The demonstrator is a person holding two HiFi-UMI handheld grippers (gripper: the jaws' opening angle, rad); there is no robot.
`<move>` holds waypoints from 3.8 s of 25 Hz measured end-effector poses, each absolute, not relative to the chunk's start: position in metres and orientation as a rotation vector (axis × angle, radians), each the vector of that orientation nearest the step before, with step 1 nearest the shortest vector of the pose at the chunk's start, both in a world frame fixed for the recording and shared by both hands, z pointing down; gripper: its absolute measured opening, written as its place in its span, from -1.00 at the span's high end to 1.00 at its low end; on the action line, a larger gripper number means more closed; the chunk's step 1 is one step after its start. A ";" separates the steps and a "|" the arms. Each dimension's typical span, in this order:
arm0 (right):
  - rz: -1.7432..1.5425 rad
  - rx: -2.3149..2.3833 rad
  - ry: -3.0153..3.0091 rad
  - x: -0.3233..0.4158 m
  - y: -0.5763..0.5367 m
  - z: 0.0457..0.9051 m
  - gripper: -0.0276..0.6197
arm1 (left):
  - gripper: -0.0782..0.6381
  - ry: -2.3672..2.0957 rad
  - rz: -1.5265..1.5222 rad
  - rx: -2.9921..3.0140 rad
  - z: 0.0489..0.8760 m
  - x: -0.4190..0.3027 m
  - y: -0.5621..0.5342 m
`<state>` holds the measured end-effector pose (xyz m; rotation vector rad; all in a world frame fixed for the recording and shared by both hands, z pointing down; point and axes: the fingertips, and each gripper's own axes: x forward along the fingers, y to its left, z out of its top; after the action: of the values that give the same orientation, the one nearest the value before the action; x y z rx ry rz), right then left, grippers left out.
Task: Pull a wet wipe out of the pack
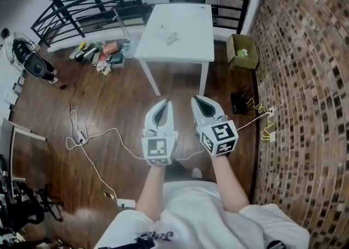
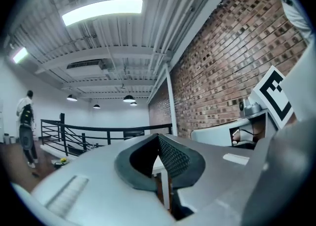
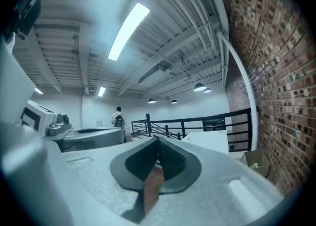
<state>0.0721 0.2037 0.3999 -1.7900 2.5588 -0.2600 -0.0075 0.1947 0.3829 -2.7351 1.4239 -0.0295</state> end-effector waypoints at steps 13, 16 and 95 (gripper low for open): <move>-0.144 -1.784 2.564 0.041 -0.064 0.377 0.94 | 0.73 1.435 0.085 -2.701 0.366 -0.042 -0.076; -0.130 -1.804 2.546 0.029 -0.121 0.368 0.94 | 0.73 1.364 0.119 -2.776 0.357 -0.052 -0.129; -0.934 -0.852 3.842 0.096 -0.542 0.708 0.93 | 0.73 1.497 -0.268 -3.021 0.541 -0.004 -0.541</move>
<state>0.0960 -0.5424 0.7083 -0.8522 3.8422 -0.9341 -0.0038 -0.5408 0.5405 -3.0207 1.4967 -0.2682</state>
